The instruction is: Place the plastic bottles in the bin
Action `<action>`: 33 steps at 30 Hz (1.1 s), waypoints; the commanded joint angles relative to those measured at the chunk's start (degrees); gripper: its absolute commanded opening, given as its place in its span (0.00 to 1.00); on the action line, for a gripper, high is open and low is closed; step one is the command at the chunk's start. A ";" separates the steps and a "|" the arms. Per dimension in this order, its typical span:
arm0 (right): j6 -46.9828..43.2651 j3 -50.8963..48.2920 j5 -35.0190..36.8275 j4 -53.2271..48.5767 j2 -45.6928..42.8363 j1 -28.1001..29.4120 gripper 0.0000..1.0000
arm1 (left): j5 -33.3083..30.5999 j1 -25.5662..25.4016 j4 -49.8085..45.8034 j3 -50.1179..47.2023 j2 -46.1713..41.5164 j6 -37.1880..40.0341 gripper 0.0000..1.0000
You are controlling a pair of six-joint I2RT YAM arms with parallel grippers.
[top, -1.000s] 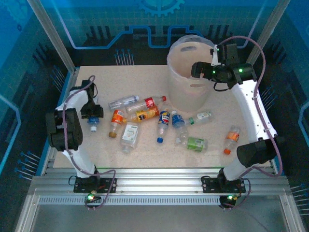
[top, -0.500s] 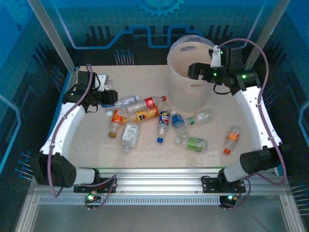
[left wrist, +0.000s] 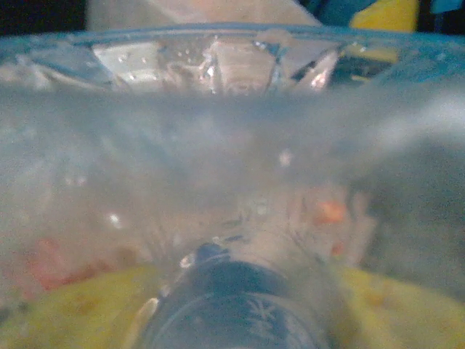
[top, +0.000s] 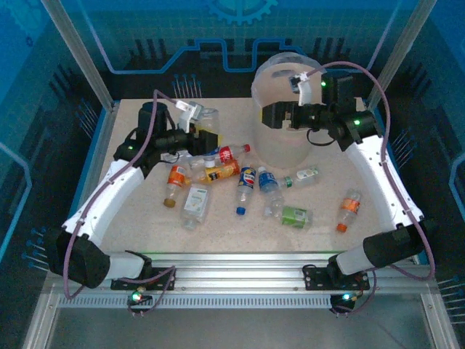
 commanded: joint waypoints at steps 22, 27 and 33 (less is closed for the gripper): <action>-5.36 9.21 -8.39 0.96 9.75 10.32 0.95 | 17.22 -7.08 11.03 3.99 4.94 -1.93 0.52; -5.20 9.18 -10.99 2.21 10.41 10.91 0.90 | 17.99 -7.19 12.76 4.00 5.35 -3.20 0.52; -5.64 9.14 -12.01 2.48 10.77 11.47 0.91 | 18.73 -7.26 13.64 4.26 5.51 -3.89 0.52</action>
